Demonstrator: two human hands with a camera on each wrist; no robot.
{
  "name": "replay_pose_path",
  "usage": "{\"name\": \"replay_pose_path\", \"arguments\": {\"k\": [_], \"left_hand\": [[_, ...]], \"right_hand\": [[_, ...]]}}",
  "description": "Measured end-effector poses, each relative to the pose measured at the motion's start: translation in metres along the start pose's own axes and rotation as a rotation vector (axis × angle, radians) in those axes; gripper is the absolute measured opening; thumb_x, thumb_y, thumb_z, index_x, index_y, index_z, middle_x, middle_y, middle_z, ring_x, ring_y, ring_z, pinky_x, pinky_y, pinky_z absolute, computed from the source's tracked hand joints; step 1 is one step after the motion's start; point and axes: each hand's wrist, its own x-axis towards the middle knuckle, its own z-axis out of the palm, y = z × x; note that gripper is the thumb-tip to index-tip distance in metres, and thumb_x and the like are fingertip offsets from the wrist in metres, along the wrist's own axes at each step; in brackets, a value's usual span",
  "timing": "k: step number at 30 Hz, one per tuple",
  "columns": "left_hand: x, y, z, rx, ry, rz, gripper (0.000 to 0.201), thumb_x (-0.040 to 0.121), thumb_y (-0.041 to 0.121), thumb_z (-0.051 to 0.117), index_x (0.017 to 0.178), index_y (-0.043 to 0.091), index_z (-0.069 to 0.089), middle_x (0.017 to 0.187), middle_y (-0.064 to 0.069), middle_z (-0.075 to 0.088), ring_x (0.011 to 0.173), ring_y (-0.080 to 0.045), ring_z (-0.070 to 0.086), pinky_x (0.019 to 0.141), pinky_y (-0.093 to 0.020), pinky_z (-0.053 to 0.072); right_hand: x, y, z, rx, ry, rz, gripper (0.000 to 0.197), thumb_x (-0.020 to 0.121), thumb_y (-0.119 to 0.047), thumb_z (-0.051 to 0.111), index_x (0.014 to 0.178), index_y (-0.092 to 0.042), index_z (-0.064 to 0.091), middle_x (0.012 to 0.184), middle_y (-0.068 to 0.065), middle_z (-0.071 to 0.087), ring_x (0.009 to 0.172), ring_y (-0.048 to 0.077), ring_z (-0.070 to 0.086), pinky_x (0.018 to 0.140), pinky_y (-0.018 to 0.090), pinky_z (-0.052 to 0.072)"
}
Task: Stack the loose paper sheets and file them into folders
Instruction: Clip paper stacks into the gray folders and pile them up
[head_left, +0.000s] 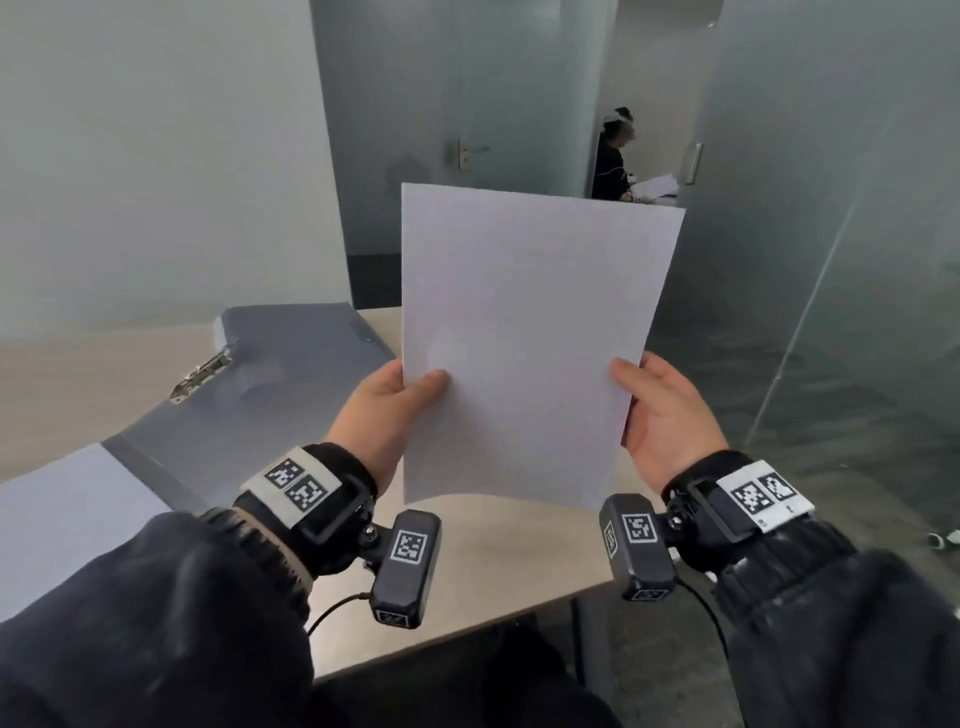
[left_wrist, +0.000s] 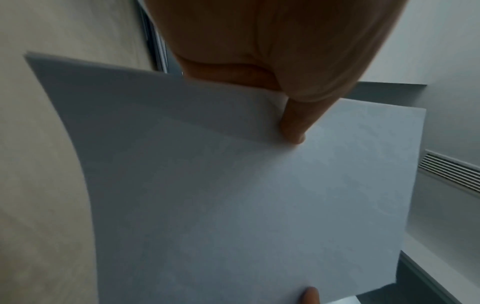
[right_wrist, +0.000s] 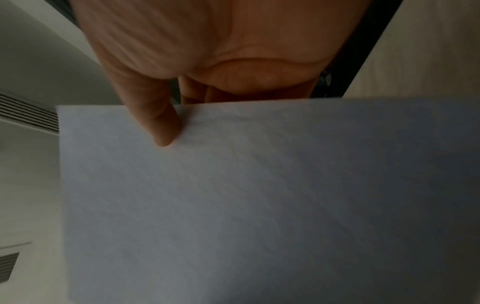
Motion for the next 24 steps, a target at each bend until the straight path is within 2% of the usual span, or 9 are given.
{"name": "replay_pose_path", "arguments": {"k": [5, 7, 9, 12, 15, 17, 19, 21, 24], "left_hand": [[-0.013, -0.023, -0.026, 0.192, -0.099, -0.11, 0.022, 0.092, 0.003, 0.065, 0.109, 0.015, 0.072, 0.102, 0.0, 0.079, 0.096, -0.019, 0.073, 0.078, -0.026, 0.058], [-0.02, -0.03, -0.034, 0.291, -0.152, -0.179, 0.028, 0.084, 0.014, 0.071, 0.112, 0.016, 0.072, 0.105, 0.002, 0.078, 0.102, -0.02, 0.073, 0.087, -0.03, 0.058], [-0.024, -0.028, -0.045, 0.383, -0.203, -0.175, 0.034, 0.082, 0.02, 0.069, 0.116, 0.02, 0.07, 0.108, 0.007, 0.077, 0.101, -0.008, 0.072, 0.088, -0.025, 0.055], [-0.023, -0.014, -0.068, 0.677, -0.126, -0.129, 0.025, 0.088, 0.036, 0.066, 0.113, 0.033, 0.07, 0.111, 0.014, 0.072, 0.108, -0.007, 0.066, 0.098, -0.03, 0.05], [-0.019, -0.002, -0.099, 0.998, -0.001, -0.151, 0.033, 0.096, 0.041, 0.061, 0.129, 0.037, 0.06, 0.132, 0.009, 0.059, 0.122, -0.015, 0.056, 0.101, -0.03, 0.042], [-0.015, 0.001, -0.119, 1.148, -0.016, -0.242, 0.052, 0.098, 0.042, 0.059, 0.147, 0.034, 0.046, 0.156, 0.006, 0.042, 0.14, -0.019, 0.044, 0.114, -0.032, 0.034], [-0.016, 0.001, -0.137, 1.275, -0.086, -0.381, 0.066, 0.099, 0.044, 0.058, 0.158, 0.031, 0.03, 0.166, 0.003, 0.026, 0.15, -0.02, 0.031, 0.121, -0.033, 0.025], [-0.022, -0.002, -0.149, 1.373, -0.157, -0.504, 0.071, 0.099, 0.047, 0.056, 0.16, 0.031, 0.023, 0.163, 0.0, 0.033, 0.148, -0.023, 0.035, 0.119, -0.031, 0.028], [-0.041, -0.006, -0.161, 1.495, -0.289, -0.528, 0.067, 0.096, 0.05, 0.055, 0.155, 0.033, 0.031, 0.158, 0.004, 0.042, 0.138, -0.023, 0.047, 0.114, -0.033, 0.036]], "right_hand": [[-0.01, 0.032, 0.006, -0.207, -0.117, 0.124, 0.018, 0.093, -0.013, 0.067, 0.109, -0.014, 0.075, 0.109, 0.01, 0.076, 0.103, 0.03, 0.072, 0.094, 0.045, 0.053], [-0.013, 0.044, 0.004, -0.344, -0.128, 0.136, 0.014, 0.091, -0.017, 0.071, 0.104, -0.015, 0.076, 0.105, 0.005, 0.077, 0.1, 0.027, 0.073, 0.094, 0.045, 0.054], [-0.012, 0.049, 0.007, -0.437, -0.085, 0.098, 0.009, 0.092, -0.018, 0.071, 0.1, -0.018, 0.075, 0.095, -0.004, 0.079, 0.092, 0.017, 0.075, 0.085, 0.036, 0.056], [-0.006, 0.046, 0.013, -0.474, 0.0, 0.042, 0.005, 0.092, -0.022, 0.071, 0.091, -0.019, 0.075, 0.086, -0.008, 0.078, 0.08, 0.013, 0.074, 0.075, 0.032, 0.055], [0.001, 0.043, 0.023, -0.451, 0.027, 0.032, 0.01, 0.092, -0.024, 0.07, 0.09, -0.015, 0.074, 0.082, -0.008, 0.078, 0.083, 0.017, 0.073, 0.074, 0.033, 0.054], [0.005, 0.046, 0.033, -0.417, 0.04, 0.043, 0.013, 0.091, -0.025, 0.071, 0.09, -0.012, 0.075, 0.086, -0.003, 0.078, 0.088, 0.023, 0.074, 0.084, 0.04, 0.057], [0.008, 0.052, 0.048, -0.375, 0.028, 0.057, 0.014, 0.09, -0.026, 0.072, 0.088, -0.012, 0.076, 0.09, 0.001, 0.079, 0.09, 0.027, 0.074, 0.092, 0.048, 0.056], [0.01, 0.06, 0.064, -0.326, -0.003, 0.081, 0.013, 0.09, -0.023, 0.073, 0.09, -0.011, 0.076, 0.094, 0.004, 0.079, 0.093, 0.03, 0.074, 0.096, 0.052, 0.054], [0.012, 0.071, 0.092, -0.28, -0.05, 0.104, 0.011, 0.091, -0.019, 0.072, 0.093, -0.008, 0.075, 0.095, 0.006, 0.078, 0.094, 0.031, 0.073, 0.095, 0.051, 0.054]]}}
